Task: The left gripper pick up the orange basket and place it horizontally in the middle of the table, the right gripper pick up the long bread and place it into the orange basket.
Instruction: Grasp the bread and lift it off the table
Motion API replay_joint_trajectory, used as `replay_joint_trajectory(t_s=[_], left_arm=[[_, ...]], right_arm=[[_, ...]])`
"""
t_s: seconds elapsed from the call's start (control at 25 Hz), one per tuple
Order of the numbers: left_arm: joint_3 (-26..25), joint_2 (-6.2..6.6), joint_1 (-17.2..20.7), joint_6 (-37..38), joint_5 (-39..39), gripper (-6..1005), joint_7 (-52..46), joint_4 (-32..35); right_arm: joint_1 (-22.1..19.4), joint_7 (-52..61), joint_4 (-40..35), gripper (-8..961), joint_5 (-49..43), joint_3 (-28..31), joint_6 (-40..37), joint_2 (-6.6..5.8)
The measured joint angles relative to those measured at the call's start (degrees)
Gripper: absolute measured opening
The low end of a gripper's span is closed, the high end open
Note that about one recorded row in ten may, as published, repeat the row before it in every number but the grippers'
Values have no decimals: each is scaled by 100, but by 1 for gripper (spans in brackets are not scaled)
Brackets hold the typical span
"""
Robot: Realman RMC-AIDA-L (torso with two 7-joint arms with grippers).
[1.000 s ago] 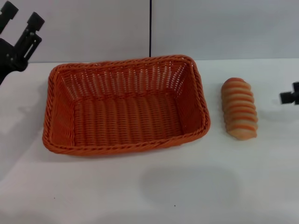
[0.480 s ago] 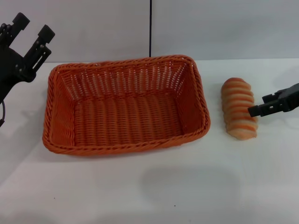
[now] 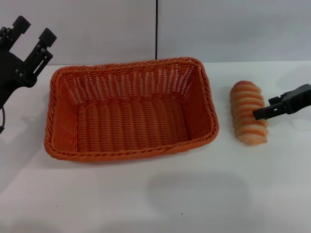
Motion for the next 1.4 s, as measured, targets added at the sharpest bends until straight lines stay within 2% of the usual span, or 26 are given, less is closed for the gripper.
replay_joint_trajectory(t_s=[0.28, 0.84, 1.04, 1.4], left_arm=[[0, -1, -7, -4, -1, 669, -4, 0], [0, 0, -5, -10, 0, 646, 18, 0], [7, 0, -6, -15, 0, 646, 26, 0], [18, 0, 0, -18, 0, 646, 33, 0]], right_arm=[[168, 4, 326, 813, -130, -71, 184, 9], [274, 21, 517, 811, -140, -128, 389, 9], [304, 21, 521, 810, -140, -128, 406, 42], [305, 7, 521, 733, -140, -263, 594, 88]])
